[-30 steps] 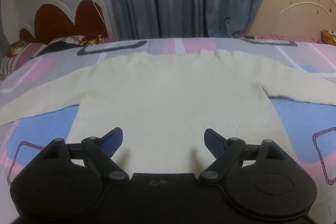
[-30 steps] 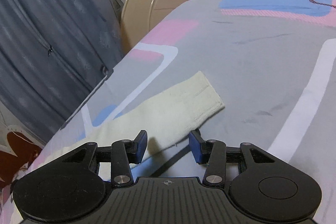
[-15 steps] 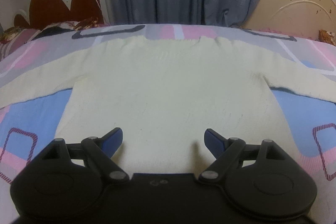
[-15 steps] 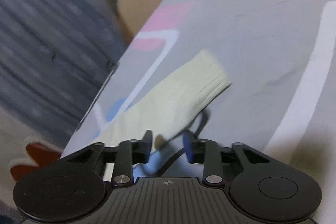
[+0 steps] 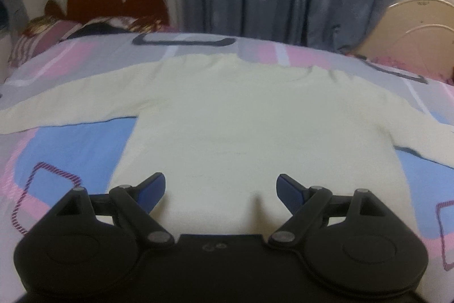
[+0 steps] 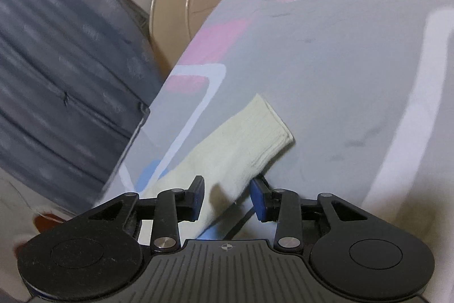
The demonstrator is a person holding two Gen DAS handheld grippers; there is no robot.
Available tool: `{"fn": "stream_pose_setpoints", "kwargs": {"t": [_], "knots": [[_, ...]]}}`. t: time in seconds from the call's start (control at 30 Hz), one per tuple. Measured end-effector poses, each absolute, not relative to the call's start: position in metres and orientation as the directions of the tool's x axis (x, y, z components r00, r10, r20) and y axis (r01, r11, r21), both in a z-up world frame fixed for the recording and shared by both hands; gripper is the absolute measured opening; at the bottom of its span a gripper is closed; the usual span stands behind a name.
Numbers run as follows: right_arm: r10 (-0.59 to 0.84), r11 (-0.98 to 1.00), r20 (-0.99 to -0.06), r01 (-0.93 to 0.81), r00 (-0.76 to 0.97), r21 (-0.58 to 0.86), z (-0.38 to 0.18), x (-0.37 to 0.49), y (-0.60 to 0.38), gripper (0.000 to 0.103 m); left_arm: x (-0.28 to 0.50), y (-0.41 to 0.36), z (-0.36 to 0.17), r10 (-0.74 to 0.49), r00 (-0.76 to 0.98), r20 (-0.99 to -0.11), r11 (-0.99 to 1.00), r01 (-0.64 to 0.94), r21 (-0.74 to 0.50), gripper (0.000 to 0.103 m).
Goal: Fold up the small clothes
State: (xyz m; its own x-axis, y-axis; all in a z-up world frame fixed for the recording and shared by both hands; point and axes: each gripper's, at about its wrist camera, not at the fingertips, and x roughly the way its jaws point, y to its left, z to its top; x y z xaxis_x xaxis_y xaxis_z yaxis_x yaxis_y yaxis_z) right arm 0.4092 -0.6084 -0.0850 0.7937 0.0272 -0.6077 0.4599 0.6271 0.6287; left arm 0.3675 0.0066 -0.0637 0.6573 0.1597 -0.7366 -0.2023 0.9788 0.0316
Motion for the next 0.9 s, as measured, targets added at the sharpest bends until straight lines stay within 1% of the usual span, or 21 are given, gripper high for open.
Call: {"fn": "stream_pose_setpoints", "kwargs": {"t": [0.03,0.07,0.1,0.23,0.3,0.33,0.37,0.43,0.5,0.53,0.6,0.7,0.87,0.9], "knots": [[0.002,0.649,-0.615,0.467,0.789,0.601,-0.083,0.41,-0.605,0.025,0.368,0.01,-0.064,0.136,0.656,-0.742,0.983,-0.184,0.018,0.085],[-0.018,0.672,-0.628,0.474,0.778,0.569,-0.082,0.413,-0.6,0.008,0.369,0.014,-0.063,0.125,0.655,-0.745,0.985,-0.173,0.013,0.085],[-0.031,0.689,-0.636,0.478,0.771,0.545,-0.081,0.422,-0.595,0.004,0.37,0.018,-0.061,0.129,0.66,-0.74,0.986,-0.168,0.022,0.085],[-0.063,0.779,-0.646,0.442,0.761,0.445,-0.069,0.431,-0.567,0.003,0.377,0.038,-0.058,0.129,0.699,-0.703,0.989,-0.147,0.036,0.085],[-0.047,0.821,-0.625,0.387,0.779,0.42,-0.056,0.44,-0.542,0.003,0.386,0.049,-0.062,0.145,0.677,-0.721,0.986,-0.162,0.046,0.085],[-0.035,0.842,-0.61,0.352,0.791,0.408,-0.048,0.44,-0.526,0.003,0.393,0.056,-0.063,0.132,0.657,-0.742,0.987,-0.159,0.034,0.084],[-0.023,0.862,-0.596,0.318,0.803,0.395,-0.038,0.44,-0.509,0.003,0.398,0.063,-0.063,0.092,0.657,-0.748,0.99,-0.144,-0.005,0.084],[0.013,0.897,-0.566,0.241,0.824,0.371,-0.021,0.44,-0.471,0.003,0.403,0.073,-0.059,0.032,0.684,-0.728,0.99,-0.124,-0.073,0.085],[0.053,0.924,-0.543,0.165,0.838,0.345,-0.009,0.441,-0.43,0.003,0.412,0.079,-0.06,0.026,0.69,-0.723,0.989,-0.125,-0.084,0.084],[0.075,0.935,-0.534,0.127,0.842,0.331,-0.005,0.444,-0.407,0.003,0.418,0.082,-0.061,0.008,0.69,-0.724,0.989,-0.114,-0.097,0.082],[0.111,0.958,-0.523,0.049,0.845,0.283,0.0,0.451,-0.357,0.003,0.425,0.09,-0.063,-0.064,0.697,-0.715,0.988,-0.058,-0.145,0.082],[0.168,0.974,-0.518,-0.06,0.838,0.219,-0.003,0.461,-0.28,0.003,0.431,0.102,-0.063,-0.069,0.704,-0.707,0.992,-0.028,-0.125,0.082],[0.248,0.967,-0.542,-0.236,0.803,0.093,-0.034,0.46,-0.16,0.003,0.446,0.132,-0.063,-0.164,0.714,-0.681,0.98,0.038,-0.196,0.081],[0.264,0.96,-0.546,-0.274,0.795,0.065,-0.042,0.458,-0.137,0.003,0.45,0.136,-0.063,-0.178,0.713,-0.678,0.978,0.05,-0.205,0.077]]}}
